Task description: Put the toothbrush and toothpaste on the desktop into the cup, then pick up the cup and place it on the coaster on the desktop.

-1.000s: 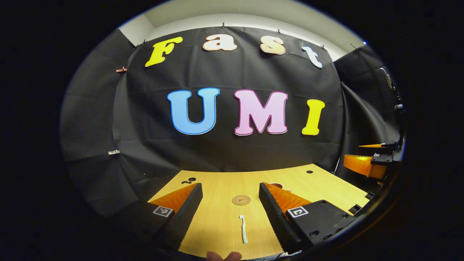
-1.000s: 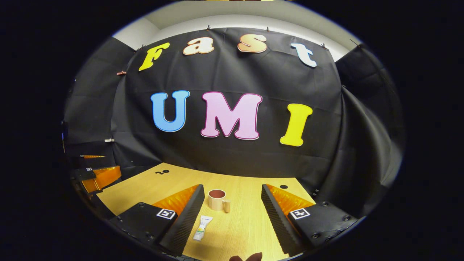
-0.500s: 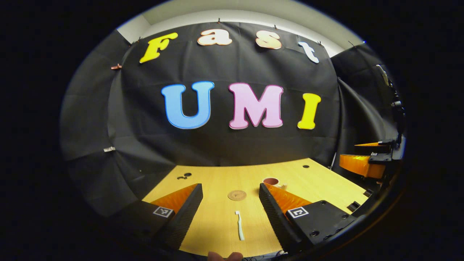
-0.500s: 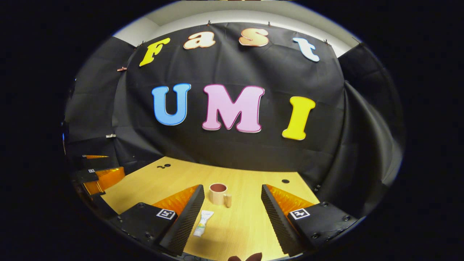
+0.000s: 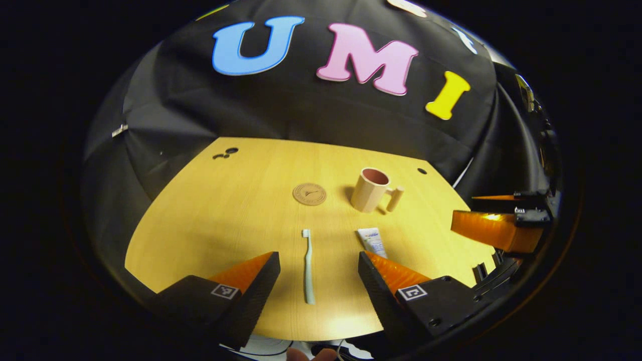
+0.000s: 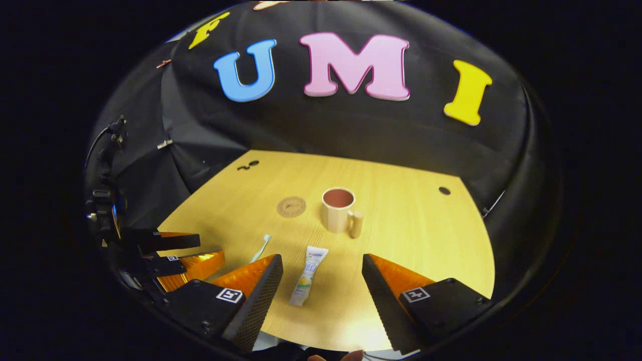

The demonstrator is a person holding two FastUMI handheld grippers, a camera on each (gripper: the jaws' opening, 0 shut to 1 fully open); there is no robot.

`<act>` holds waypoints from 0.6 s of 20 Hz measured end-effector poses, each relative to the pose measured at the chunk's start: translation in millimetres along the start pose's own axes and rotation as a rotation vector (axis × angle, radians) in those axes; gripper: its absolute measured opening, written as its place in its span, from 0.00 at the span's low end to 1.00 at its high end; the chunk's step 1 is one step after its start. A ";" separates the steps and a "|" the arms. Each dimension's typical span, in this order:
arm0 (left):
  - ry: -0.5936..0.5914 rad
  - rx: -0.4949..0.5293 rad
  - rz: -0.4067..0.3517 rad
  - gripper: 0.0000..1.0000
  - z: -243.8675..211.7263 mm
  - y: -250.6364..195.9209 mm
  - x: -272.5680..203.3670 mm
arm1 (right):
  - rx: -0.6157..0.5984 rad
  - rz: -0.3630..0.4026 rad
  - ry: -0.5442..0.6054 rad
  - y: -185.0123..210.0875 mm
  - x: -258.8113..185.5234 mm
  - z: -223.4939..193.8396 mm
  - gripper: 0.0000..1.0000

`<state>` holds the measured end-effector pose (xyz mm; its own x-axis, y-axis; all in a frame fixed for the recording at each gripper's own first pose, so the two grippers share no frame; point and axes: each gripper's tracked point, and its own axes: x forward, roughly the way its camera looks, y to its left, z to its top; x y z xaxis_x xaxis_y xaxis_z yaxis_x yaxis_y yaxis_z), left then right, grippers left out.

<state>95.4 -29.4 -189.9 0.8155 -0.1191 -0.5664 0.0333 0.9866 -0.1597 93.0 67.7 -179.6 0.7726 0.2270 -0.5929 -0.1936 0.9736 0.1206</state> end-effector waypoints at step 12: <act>-0.055 0.048 0.037 0.99 -0.6 21.5 41.9 | 0.076 -0.014 0.315 6.8 113.3 -73.4 0.95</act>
<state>129.9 -13.2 -217.5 0.8473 -0.0773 -0.5254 0.0290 0.9946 -0.0996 134.9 98.4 -304.4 0.5475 0.2075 -0.8107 -0.1296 0.9781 0.1629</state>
